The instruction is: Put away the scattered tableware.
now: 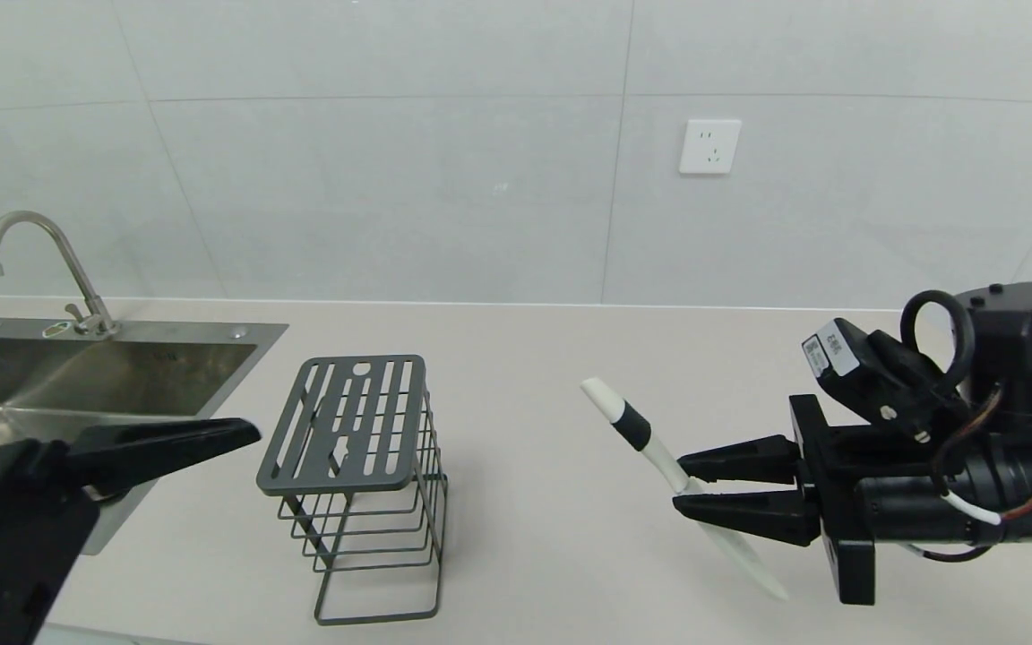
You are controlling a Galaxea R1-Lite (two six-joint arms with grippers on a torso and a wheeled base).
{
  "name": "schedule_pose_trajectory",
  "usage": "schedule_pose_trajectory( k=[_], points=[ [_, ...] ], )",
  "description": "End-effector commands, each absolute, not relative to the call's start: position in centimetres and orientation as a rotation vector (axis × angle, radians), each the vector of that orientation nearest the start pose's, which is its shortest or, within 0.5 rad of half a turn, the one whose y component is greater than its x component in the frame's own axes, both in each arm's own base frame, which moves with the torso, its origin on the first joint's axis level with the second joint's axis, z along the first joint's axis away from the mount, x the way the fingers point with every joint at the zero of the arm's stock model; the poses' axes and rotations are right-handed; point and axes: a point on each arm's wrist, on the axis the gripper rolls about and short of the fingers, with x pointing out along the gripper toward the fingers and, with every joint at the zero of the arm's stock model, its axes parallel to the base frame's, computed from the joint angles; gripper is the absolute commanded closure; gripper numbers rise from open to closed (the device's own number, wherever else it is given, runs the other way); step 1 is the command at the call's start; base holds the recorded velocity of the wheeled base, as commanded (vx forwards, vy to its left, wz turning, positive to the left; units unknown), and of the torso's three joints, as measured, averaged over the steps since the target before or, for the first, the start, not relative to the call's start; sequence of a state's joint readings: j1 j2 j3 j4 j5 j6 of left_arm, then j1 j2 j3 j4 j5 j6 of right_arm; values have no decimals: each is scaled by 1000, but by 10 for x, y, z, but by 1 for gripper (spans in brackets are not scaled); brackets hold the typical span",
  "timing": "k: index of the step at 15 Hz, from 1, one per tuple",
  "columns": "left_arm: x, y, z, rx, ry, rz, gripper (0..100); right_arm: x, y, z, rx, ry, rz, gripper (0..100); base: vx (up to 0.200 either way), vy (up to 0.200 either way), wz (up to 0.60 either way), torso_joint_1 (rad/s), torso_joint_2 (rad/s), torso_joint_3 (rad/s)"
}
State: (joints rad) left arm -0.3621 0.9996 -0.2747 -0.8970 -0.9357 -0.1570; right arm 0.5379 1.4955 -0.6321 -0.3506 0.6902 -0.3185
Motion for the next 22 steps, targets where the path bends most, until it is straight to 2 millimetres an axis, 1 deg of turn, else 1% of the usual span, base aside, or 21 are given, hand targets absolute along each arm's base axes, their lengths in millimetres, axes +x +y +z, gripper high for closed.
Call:
schedule_pose_trajectory(
  k=[1, 3, 4, 6, 8, 10, 11, 13, 15, 17, 19, 21, 22],
  points=[
    [129, -72, 190, -123, 63, -1319, 0, 193, 133, 169, -231, 342, 1278, 100, 0, 0, 0, 0, 0, 0],
    [144, -79, 186, -129, 85, -1318, 0, 194, 135, 171, -233, 332, 1282, 100, 0, 0, 0, 0, 0, 0],
    [154, -84, 185, -128, 82, -1324, 0, 193, 136, 171, -234, 331, 1289, 100, 0, 0, 0, 0, 0, 0],
    [165, -97, 182, -123, 69, -1363, 0, 192, 139, 172, -236, 326, 1302, 100, 0, 0, 0, 0, 0, 0],
    [175, -117, 175, -120, 56, -1423, 0, 192, 143, 175, -240, 314, 1315, 100, 0, 0, 0, 0, 0, 0],
    [184, -138, 168, -116, 15, -1438, 0, 192, 145, 177, -241, 305, 1321, 100, 0, 0, 0, 0, 0, 0],
    [184, -150, 164, -121, -1, -1440, 0, 191, 145, 177, -242, 305, 1322, 100, 0, 0, 0, 0, 0, 0],
    [188, -164, 157, -130, -42, -1410, 0, 191, 146, 177, -244, 301, 1329, 100, 0, 0, 0, 0, 0, 0],
    [192, -169, 153, -130, -70, -1412, 0, 190, 147, 178, -246, 299, 1330, 100, 0, 0, 0, 0, 0, 0],
    [197, -174, 148, -129, -61, -1414, 0, 191, 148, 181, -248, 284, 1331, 100, 0, 0, 0, 0, 0, 0],
    [197, -188, 151, -132, -83, -1447, 0, 190, 150, 181, -250, 282, 1340, 100, 0, 0, 0, 0, 0, 0],
    [201, -201, 154, -140, -110, -1432, 0, 190, 151, 183, -255, 265, 1343, 100, 0, 0, 0, 0, 0, 0],
    [203, -203, 155, -140, -120, -1427, 0, 190, 151, 184, -255, 262, 1343, 100, 0, 0, 0, 0, 0, 0]
  ],
)
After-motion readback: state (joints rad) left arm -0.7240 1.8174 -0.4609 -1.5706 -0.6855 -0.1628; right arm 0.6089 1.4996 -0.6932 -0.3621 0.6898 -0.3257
